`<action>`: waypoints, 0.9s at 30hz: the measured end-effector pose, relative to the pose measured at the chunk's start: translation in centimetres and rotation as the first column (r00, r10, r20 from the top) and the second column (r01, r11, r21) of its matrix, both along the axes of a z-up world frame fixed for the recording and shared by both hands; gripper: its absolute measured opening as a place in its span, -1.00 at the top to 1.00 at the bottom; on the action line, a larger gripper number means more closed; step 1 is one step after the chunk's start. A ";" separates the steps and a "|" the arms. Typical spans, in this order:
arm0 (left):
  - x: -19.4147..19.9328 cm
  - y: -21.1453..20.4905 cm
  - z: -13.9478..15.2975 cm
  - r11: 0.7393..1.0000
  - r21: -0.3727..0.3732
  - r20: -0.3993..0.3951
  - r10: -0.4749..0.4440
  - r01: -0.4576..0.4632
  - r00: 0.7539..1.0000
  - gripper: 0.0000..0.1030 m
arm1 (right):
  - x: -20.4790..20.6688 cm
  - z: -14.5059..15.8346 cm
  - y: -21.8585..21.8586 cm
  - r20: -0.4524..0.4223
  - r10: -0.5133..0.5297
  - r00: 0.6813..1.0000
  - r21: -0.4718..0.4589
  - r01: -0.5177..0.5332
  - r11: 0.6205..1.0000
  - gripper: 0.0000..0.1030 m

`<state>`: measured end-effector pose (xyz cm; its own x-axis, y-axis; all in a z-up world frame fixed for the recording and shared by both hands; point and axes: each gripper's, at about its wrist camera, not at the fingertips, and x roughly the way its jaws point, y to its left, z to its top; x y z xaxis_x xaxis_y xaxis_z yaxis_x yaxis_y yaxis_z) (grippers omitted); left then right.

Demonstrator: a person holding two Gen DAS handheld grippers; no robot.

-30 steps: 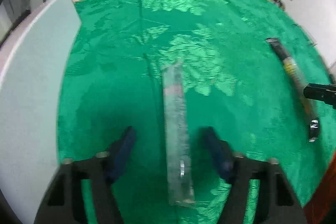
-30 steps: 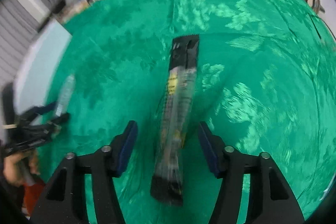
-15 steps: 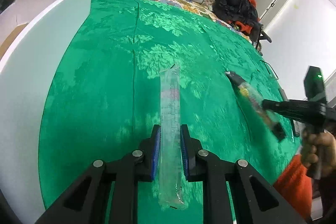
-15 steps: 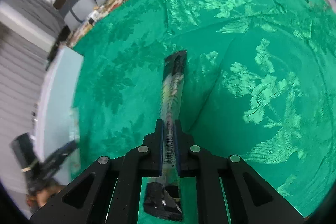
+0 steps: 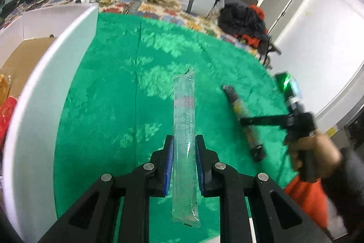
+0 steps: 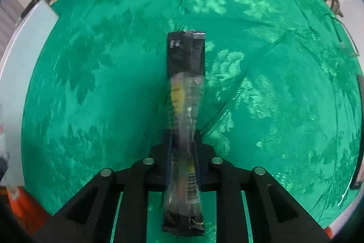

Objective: Organize snacks
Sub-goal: 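Carry both stick packs into the white box and open both tools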

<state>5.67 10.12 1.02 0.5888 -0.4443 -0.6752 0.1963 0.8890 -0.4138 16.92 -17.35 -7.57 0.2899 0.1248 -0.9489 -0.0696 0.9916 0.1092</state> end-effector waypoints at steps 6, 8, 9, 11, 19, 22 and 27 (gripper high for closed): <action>-1.9 6.8 5.6 0.991 -0.087 0.098 0.111 -0.102 0.989 0.66 | -1.6 7.4 1.4 0.111 0.005 0.994 0.288 -0.037 0.957 0.74; -1.9 9.7 6.9 0.986 -0.071 0.126 0.160 -0.152 0.979 0.66 | -1.7 11.4 4.5 0.172 0.060 0.983 0.372 -0.121 0.920 0.74; -1.8 11.9 7.7 0.979 -0.042 0.142 0.204 -0.200 0.969 0.66 | -1.7 13.1 6.2 0.196 0.085 0.977 0.407 -0.160 0.899 0.74; -1.7 15.7 8.3 0.960 -0.007 0.147 0.277 -0.279 0.950 0.65 | -1.7 16.6 10.4 0.246 0.147 0.958 0.473 -0.251 0.845 0.74; -1.9 25.4 5.4 0.860 0.180 0.068 0.473 -0.477 0.878 0.62 | -3.4 20.1 29.5 0.322 0.353 0.878 0.541 -0.477 0.693 0.67; -3.2 26.5 4.2 0.819 0.234 0.069 0.524 -0.524 0.849 -0.22 | -4.1 16.8 34.6 0.294 0.409 0.864 0.487 -0.504 0.713 -0.02; -5.7 25.5 4.2 0.761 0.311 0.142 0.555 -0.569 0.820 -0.71 | -5.2 13.9 33.5 0.248 0.436 0.865 0.419 -0.502 0.757 -0.13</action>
